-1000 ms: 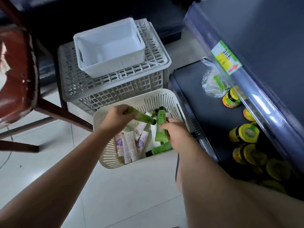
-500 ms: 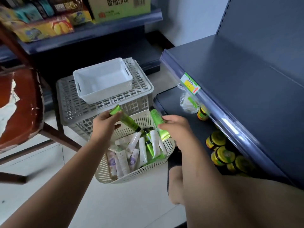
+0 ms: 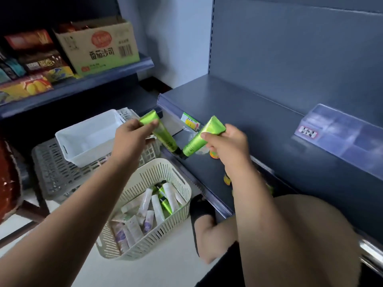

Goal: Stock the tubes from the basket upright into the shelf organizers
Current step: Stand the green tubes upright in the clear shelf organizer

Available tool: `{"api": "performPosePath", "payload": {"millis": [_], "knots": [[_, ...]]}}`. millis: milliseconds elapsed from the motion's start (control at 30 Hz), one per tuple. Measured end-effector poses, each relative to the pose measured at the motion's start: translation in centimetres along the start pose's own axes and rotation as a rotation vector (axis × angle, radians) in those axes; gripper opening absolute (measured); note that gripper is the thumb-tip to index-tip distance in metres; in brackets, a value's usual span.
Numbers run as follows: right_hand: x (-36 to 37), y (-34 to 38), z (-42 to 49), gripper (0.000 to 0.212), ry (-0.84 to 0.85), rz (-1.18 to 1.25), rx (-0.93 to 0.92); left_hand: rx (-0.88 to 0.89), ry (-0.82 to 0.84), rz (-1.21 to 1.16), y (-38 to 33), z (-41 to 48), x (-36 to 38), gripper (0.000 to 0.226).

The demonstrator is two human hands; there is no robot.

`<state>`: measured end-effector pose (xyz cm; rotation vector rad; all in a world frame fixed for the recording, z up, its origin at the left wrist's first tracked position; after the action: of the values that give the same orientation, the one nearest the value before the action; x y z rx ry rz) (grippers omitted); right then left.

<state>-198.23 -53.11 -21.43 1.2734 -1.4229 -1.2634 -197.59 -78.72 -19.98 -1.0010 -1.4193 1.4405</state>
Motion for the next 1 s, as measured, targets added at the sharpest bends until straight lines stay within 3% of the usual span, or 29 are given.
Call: {"api": "performPosePath", "payload": {"millis": [200,300,367,633,800,1000], "knots": [[-7.1,5.3,-3.1,0.016,-0.16,0.124,-0.138,0.162,0.237,-0.054,-6.8,-2.0,8.9,0.042],[-12.7,6.8,-5.7,0.01,-0.205,0.156,-0.195,0.246,0.375,-0.06,-9.9,-4.0,13.9,0.026],[-16.7,7.4,-7.9,0.009,-0.248,0.159,-0.219,0.286,0.491,-0.06,-11.8,-5.8,17.4,0.003],[-29.7,10.0,-18.2,0.014,-0.499,0.069,-0.316,0.39,0.89,-0.074,-16.8,-15.7,29.8,0.011],[-35.9,10.4,-23.9,0.011,-0.606,0.048,-0.351,0.397,1.017,-0.125,-18.0,-23.0,34.5,0.009],[-43.0,8.4,-29.8,0.013,-0.661,0.041,-0.36,0.421,1.045,-0.243,-17.8,-30.1,38.3,0.009]]}}
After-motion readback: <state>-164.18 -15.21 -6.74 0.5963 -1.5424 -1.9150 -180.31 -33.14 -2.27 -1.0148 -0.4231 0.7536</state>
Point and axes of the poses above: each hand's wrist, its own z-axis towards the middle knuckle, its own x-axis out of the palm, y = z × x, the point moved 5 cm from there along z, towards the middle knuckle, and after that the axes turned 3 degrees about x, right-handed, at the moved point
